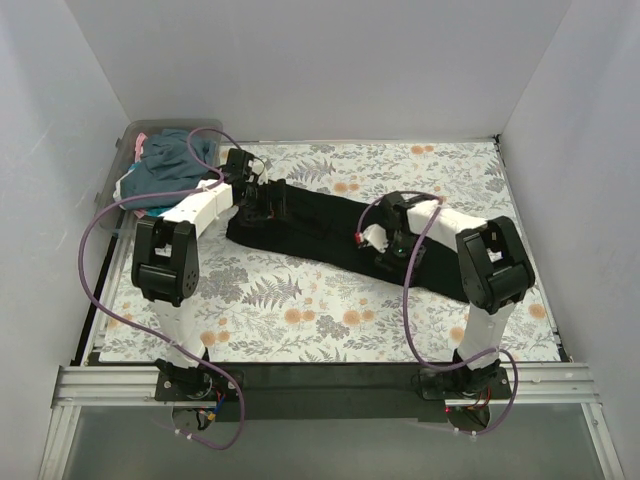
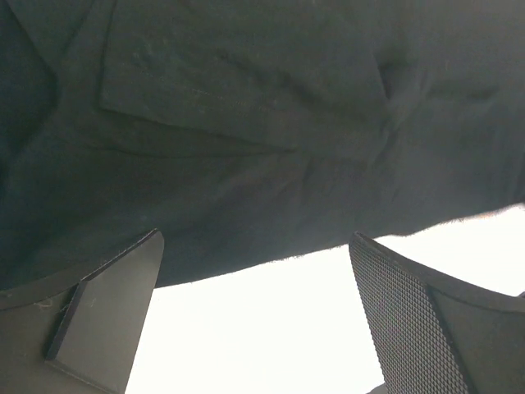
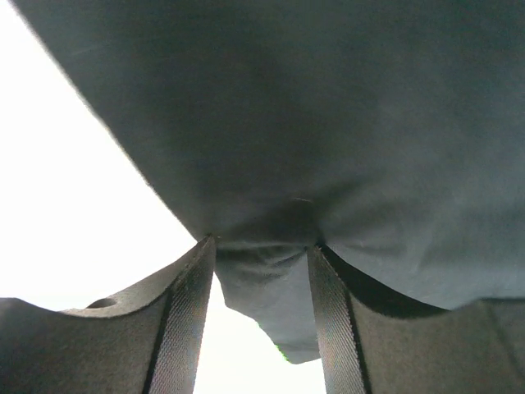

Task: Fold and stack the t-shirts
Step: Fold the tshirt

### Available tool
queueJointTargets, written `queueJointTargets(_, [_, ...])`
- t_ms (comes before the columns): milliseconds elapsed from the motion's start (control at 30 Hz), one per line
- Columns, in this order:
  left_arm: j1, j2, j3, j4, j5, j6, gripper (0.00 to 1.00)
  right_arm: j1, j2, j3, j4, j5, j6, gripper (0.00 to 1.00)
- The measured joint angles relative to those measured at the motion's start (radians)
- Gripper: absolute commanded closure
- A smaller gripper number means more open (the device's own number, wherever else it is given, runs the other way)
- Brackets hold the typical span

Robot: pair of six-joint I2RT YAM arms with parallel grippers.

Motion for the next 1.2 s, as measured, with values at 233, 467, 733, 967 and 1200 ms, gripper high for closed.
queueJointTargets(233, [-0.001, 0.087, 0.051, -0.007, -0.072, -0.033, 0.06, 0.277, -0.037, -0.02, -0.141, -0.333, 0.027, 0.35])
queueJointTargets(467, [-0.002, 0.131, 0.06, -0.022, -0.132, -0.033, 0.09, 0.079, -0.058, 0.107, -0.222, -0.571, 0.028, 0.02])
queueJointTargets(733, [-0.052, 0.336, 0.363, -0.098, -0.196, 0.029, 0.03, -0.064, -0.058, 0.121, -0.237, -0.608, 0.029, 0.02])
queueJointTargets(967, [-0.096, 0.7, 0.954, -0.098, -0.193, 0.119, 0.02, -0.069, -0.058, 0.106, -0.237, -0.56, 0.019, 0.02])
queueJointTargets(1200, [-0.089, 0.61, 0.746, 0.149, -0.124, 0.142, 0.02, 0.011, -0.017, 0.04, -0.206, -0.525, 0.023, 0.02])
